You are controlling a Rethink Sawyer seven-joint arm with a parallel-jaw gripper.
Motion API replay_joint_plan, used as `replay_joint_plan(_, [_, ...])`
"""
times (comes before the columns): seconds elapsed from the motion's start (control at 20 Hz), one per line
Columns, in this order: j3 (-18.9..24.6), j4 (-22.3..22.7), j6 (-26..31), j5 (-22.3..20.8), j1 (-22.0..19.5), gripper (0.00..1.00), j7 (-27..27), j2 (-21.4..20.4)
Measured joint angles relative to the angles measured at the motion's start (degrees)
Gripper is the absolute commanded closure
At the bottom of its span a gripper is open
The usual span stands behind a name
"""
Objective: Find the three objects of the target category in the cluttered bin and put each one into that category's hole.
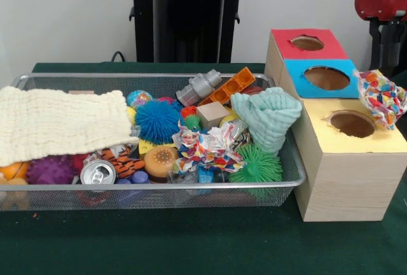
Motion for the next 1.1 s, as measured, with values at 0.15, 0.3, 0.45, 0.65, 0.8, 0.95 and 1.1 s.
replay_joint_plan(0.15, [-0.06,-0.17,0.22,0.0,0.47,0.0,0.0,-0.02])
replay_joint_plan(0.3, [-0.17,-0.44,0.54,0.0,0.98,0.0,0.0,-0.08])
replay_joint_plan(0.45, [-0.45,-0.86,1.1,-0.01,1.61,0.0,0.0,-0.21])
replay_joint_plan(0.65, [-0.65,-1.4,1.92,-0.01,2.23,0.0,0.0,-0.59])
replay_joint_plan(0.8, [-0.66,-1.74,2.33,-0.01,2.39,0.0,0.0,-0.98])
replay_joint_plan(0.95, [-0.7,-2.16,2.58,-0.01,2.42,0.0,0.0,-1.1])
replay_joint_plan(1.1, [-0.84,-2.63,2.87,-0.02,2.57,0.0,0.0,-1.08])
